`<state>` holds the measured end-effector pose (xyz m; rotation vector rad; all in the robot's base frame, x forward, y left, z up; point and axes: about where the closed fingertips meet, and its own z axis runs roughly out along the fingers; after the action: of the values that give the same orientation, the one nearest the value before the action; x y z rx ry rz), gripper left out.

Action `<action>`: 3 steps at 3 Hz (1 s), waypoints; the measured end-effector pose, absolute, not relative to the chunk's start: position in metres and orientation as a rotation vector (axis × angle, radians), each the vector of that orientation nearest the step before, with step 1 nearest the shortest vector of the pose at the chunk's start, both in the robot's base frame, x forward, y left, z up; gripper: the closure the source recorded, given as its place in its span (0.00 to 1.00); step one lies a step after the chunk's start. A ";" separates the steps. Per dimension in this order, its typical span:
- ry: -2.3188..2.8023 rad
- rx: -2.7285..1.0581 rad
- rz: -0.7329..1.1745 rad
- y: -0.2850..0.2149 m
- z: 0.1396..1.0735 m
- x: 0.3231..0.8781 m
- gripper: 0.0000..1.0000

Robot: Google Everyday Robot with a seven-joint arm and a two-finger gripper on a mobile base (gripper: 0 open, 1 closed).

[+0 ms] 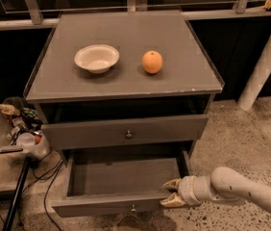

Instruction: Open middle drawer

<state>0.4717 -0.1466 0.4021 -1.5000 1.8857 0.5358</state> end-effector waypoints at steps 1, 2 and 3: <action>1.886 -1.500 0.536 -0.147 0.402 0.472 0.35; 1.886 -1.500 0.536 -0.147 0.402 0.472 0.37; 1.886 -1.500 0.535 -0.147 0.402 0.471 0.68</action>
Offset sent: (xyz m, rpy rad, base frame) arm 0.0000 0.0000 0.0000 0.0000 0.0000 0.0000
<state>0.4713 -0.1468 0.4021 -1.5003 1.8857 0.5355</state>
